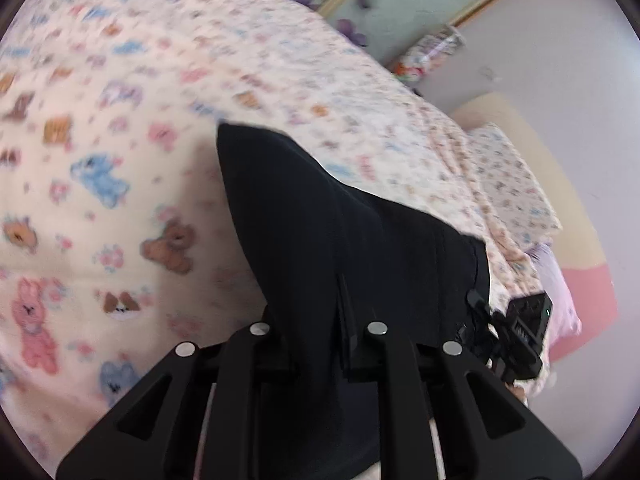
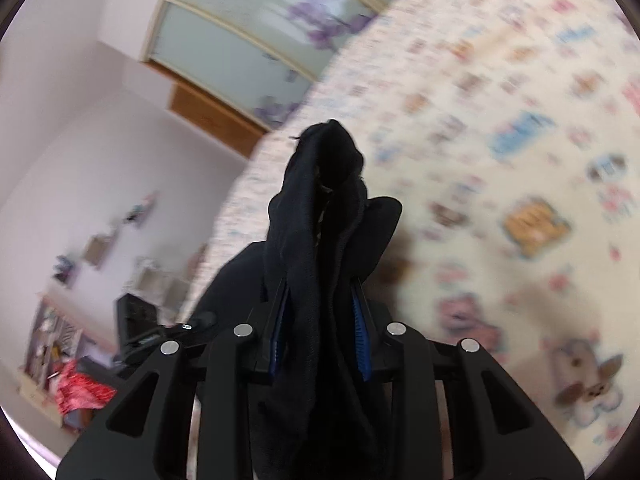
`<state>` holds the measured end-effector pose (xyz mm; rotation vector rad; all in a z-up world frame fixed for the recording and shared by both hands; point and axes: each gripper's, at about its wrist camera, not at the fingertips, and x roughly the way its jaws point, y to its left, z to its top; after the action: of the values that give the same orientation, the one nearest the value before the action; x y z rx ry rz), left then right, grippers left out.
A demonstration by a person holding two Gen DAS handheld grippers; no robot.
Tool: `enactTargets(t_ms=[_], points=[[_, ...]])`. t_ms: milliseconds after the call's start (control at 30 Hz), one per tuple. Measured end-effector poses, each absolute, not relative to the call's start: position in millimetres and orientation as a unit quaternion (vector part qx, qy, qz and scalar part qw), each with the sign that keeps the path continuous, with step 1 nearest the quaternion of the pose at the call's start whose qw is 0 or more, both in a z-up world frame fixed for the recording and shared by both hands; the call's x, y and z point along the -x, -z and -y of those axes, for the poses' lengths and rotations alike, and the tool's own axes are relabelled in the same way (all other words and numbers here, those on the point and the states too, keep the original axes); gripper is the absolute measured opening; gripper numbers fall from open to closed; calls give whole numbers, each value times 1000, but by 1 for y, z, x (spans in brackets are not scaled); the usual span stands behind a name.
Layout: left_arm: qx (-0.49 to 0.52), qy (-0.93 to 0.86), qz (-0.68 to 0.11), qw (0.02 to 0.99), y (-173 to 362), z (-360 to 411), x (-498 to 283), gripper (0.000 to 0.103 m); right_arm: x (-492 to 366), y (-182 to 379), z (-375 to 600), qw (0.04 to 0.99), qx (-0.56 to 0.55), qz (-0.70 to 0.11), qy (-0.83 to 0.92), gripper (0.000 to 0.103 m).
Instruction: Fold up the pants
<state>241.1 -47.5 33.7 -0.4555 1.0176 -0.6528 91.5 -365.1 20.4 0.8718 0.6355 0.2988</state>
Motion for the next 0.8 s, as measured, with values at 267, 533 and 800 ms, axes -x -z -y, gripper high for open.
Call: enactTargets(t_ms=[267,533,800], points=[[283,236,-450,813,-18,4,-236,78,-71,-24,356,871,-373,-310,-75,57],[217,308,-336,863,-92,11,-158,101,3,-71,323,892,-374,-208,-148,68],[176,333,-402,834,-56,64,-139,101,12,-45,295,883,-371,-243,-153,70]])
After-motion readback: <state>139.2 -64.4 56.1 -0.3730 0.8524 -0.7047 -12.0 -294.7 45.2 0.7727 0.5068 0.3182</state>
